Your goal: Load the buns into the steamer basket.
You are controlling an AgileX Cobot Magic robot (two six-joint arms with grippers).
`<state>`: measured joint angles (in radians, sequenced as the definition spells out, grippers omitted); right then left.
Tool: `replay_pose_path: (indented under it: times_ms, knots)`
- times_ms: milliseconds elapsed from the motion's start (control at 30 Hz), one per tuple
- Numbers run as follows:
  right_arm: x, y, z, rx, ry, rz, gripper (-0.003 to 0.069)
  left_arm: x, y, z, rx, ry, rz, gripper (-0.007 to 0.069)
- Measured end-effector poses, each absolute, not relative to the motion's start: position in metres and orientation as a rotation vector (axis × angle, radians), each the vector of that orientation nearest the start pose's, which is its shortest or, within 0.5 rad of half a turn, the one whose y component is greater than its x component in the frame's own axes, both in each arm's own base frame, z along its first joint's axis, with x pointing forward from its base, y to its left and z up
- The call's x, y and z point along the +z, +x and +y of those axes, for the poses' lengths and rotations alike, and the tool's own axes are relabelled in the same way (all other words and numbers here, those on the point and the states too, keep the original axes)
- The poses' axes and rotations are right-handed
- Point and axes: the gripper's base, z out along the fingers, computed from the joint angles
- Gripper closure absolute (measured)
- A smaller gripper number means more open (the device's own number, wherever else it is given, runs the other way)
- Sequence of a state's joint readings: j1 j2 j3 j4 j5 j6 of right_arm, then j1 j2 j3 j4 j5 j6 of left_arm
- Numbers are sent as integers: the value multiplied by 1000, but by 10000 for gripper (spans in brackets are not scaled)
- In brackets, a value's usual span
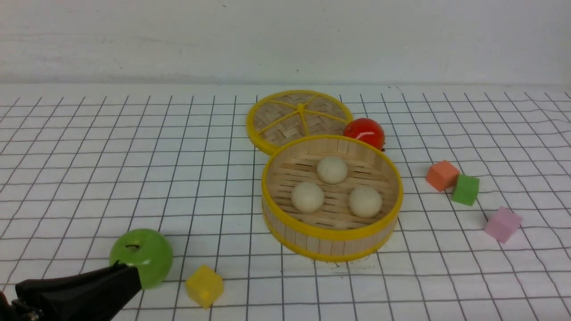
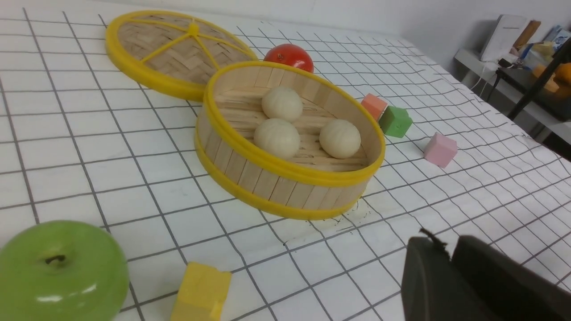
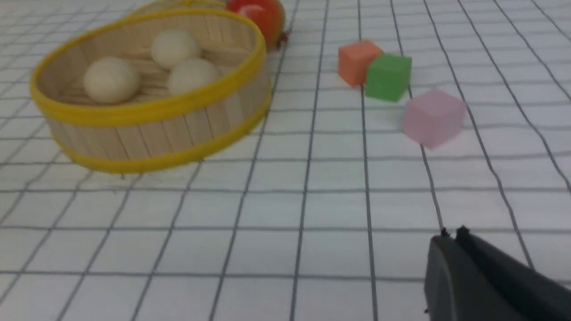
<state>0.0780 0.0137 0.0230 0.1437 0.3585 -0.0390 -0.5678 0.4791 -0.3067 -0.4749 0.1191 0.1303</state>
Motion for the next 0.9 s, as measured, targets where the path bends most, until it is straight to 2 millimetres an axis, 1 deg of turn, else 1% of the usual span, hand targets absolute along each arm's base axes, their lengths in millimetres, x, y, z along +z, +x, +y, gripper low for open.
replay_pose_path:
  times_ms: [200, 900]
  knots:
    - [172, 52, 8, 154, 8, 1882, 669, 270, 88, -62, -703, 247, 1803, 543]
    - [172, 52, 8, 155, 8, 1883, 658, 270, 88, -62, -703, 248, 1804, 524]
